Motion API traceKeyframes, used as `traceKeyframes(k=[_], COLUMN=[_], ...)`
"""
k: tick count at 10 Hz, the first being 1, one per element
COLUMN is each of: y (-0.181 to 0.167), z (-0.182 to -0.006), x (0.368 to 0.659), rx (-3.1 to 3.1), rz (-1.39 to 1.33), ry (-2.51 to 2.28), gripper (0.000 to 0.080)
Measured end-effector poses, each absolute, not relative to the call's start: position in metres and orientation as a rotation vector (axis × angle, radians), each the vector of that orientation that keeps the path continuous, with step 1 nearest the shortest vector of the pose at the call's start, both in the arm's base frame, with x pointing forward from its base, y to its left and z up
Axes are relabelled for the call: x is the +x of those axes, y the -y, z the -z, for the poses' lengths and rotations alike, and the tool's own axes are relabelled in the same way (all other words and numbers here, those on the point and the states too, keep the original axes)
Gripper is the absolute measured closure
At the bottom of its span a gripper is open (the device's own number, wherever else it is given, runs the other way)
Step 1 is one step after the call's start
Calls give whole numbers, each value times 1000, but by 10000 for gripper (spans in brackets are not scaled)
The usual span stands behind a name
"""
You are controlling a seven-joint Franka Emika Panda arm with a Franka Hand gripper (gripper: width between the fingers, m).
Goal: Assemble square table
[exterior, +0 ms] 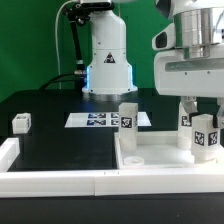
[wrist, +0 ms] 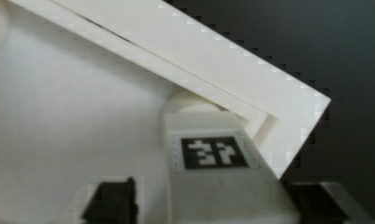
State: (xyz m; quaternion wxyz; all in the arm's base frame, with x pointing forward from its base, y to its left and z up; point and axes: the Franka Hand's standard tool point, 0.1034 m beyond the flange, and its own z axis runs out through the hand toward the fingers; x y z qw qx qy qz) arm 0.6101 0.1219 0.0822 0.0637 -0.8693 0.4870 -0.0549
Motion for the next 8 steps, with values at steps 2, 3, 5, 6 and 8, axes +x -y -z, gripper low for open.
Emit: traceKeyframes(k=[2,3,5,6,8], y=[-122,-122,-122,-121,-124], z=[-83,-83,-84,-83,-83], x=[611,612,612,612,611], rx=[-2708,-2802,-2901,-2958,-3019], rz=[179,196,211,220,231], ry=[-1323,-1129,-880,-701,-479], gripper=[172,156,151,151,151])
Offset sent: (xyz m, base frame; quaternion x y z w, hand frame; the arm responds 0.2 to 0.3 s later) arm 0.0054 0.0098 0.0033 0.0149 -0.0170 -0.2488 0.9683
